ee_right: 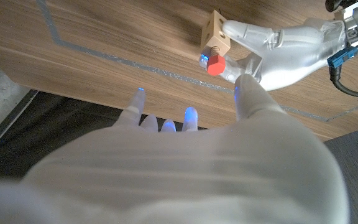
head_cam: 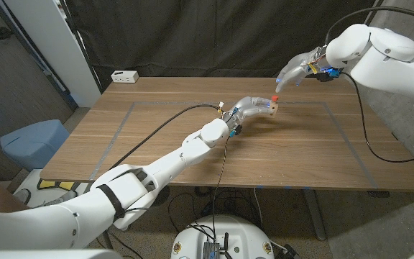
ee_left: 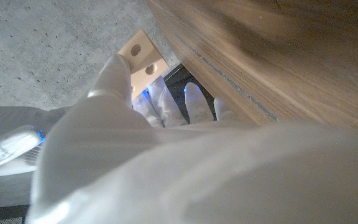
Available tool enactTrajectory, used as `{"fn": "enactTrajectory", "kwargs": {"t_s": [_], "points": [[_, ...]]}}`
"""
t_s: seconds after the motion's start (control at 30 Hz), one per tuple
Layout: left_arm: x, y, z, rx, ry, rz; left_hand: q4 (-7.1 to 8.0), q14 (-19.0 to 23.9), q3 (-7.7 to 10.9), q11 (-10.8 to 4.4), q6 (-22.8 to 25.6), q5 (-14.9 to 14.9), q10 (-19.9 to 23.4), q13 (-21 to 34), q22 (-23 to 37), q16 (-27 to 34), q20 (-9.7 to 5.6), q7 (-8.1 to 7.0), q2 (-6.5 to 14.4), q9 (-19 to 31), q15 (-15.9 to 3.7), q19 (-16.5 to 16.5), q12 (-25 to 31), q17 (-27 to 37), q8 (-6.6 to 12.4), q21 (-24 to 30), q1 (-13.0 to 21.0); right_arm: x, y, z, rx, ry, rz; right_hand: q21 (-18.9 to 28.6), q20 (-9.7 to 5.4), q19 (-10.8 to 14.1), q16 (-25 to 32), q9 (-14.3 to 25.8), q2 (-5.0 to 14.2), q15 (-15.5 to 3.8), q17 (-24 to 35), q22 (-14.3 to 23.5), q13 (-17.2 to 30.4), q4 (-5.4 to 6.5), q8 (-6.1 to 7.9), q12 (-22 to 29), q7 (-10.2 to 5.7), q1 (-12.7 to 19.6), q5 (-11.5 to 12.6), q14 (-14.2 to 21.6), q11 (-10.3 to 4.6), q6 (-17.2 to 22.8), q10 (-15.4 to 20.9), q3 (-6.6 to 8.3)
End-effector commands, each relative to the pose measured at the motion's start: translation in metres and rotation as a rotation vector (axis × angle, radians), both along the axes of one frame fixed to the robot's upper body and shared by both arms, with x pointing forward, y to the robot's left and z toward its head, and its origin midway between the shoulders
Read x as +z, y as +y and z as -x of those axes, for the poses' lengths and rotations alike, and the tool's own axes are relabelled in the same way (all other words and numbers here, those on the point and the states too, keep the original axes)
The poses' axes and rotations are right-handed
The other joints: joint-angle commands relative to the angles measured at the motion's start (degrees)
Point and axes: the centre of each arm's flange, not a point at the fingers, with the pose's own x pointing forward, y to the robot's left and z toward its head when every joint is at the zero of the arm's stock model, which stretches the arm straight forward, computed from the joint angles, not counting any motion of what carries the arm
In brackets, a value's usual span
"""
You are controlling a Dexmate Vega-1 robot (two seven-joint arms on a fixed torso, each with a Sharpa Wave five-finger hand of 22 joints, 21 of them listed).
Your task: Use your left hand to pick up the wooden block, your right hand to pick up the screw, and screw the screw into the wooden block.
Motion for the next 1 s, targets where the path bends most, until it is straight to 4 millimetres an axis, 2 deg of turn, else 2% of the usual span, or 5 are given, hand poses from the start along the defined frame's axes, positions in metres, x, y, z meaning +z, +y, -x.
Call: {"fn": "enactTrajectory", "kwargs": {"t_s": [0.03,0.57,1.0], "points": [[0.001,-0.002,-0.002,-0.004,0.003,-0.008,0.45,0.53,0.17,0.04,5.16,0.23,0.69,4.00,0.31,-0.25,0.26,0.49,0.50,0.31,-3.82,-0.17,0.19,0.22,0.30,-0.18,-0.03,0.002,0.011,-0.008,-0.035,0.035,0.071,0.27,0.27,0.11,0.33,0.19,0.19,0.21,-0.06,0.23,0.02,0.13,-0.17,0.45,0.11,0.96,-0.18,0.03,0.34,1.05,-0.32,0.63],[0.003,-0.003,-0.004,-0.003,0.000,-0.007,0.37,0.53,0.19,0.04,5.26,0.24,0.76,4.05,0.31,-0.26,0.27,0.42,0.50,0.31,-3.74,-0.18,0.14,0.22,0.31,-0.18,0.10,0.001,0.024,-0.014,-0.064,0.038,0.142,0.49,0.15,0.77,0.58,0.30,0.50,0.16,-0.11,0.23,0.00,-0.10,0.14,0.65,0.39,2.12,-0.29,0.68,0.34,2.89,0.10,1.20],[0.002,-0.003,-0.003,-0.007,-0.001,-0.009,0.33,0.47,0.20,0.04,5.27,0.24,0.76,4.10,0.31,-0.30,0.25,0.39,0.50,0.32,-3.87,-0.18,0.09,0.21,0.30,-0.18,0.16,-0.007,0.033,-0.016,-0.096,0.027,0.194,0.84,-0.05,2.45,0.90,0.85,0.29,-0.45,-0.19,0.22,-0.02,-0.44,1.62,0.93,0.49,4.20,-0.65,2.12,0.30,7.26,1.46,1.98]]}}
